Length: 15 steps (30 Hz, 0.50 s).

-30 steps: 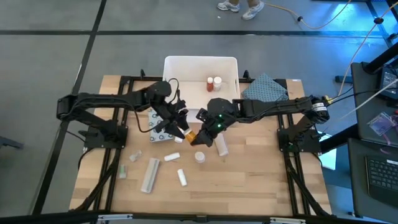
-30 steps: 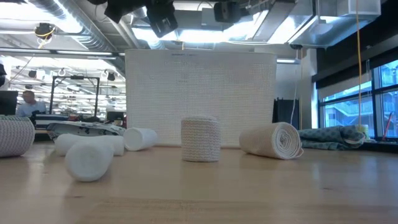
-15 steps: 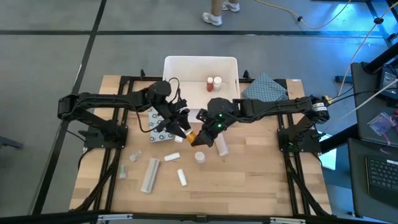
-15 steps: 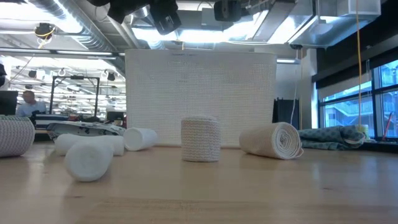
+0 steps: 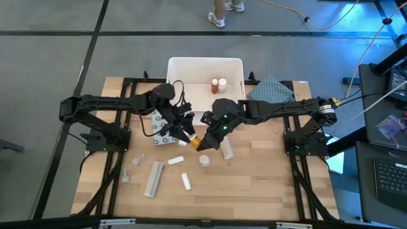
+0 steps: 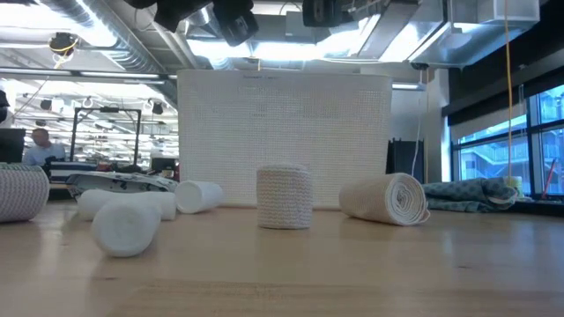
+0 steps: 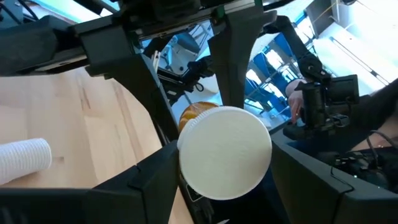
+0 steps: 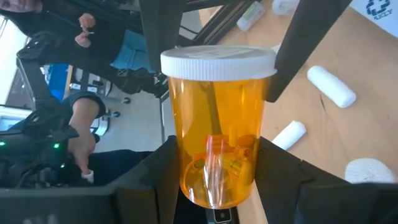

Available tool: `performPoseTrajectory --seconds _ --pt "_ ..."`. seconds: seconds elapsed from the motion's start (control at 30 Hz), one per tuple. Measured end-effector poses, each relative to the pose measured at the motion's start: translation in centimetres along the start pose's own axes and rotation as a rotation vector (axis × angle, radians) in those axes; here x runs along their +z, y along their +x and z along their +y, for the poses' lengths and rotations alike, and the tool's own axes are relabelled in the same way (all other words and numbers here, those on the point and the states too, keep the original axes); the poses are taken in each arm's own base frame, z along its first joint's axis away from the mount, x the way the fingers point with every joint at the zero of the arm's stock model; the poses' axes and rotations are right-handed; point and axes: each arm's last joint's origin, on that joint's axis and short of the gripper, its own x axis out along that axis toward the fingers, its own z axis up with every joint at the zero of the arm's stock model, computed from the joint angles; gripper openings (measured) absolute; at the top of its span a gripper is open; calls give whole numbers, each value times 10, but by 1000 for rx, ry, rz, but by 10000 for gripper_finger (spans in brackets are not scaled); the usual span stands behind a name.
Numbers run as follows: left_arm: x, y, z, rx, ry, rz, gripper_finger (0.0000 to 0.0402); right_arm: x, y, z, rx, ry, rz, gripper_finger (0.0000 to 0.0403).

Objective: Pick & place medical supplies in basket/bin

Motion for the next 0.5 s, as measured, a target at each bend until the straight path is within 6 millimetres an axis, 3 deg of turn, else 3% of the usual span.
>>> performPoseTrajectory --seconds 0.5 --pt "2 3 -4 -43 22 -1 251 -1 -1 1 20 14 19 167"
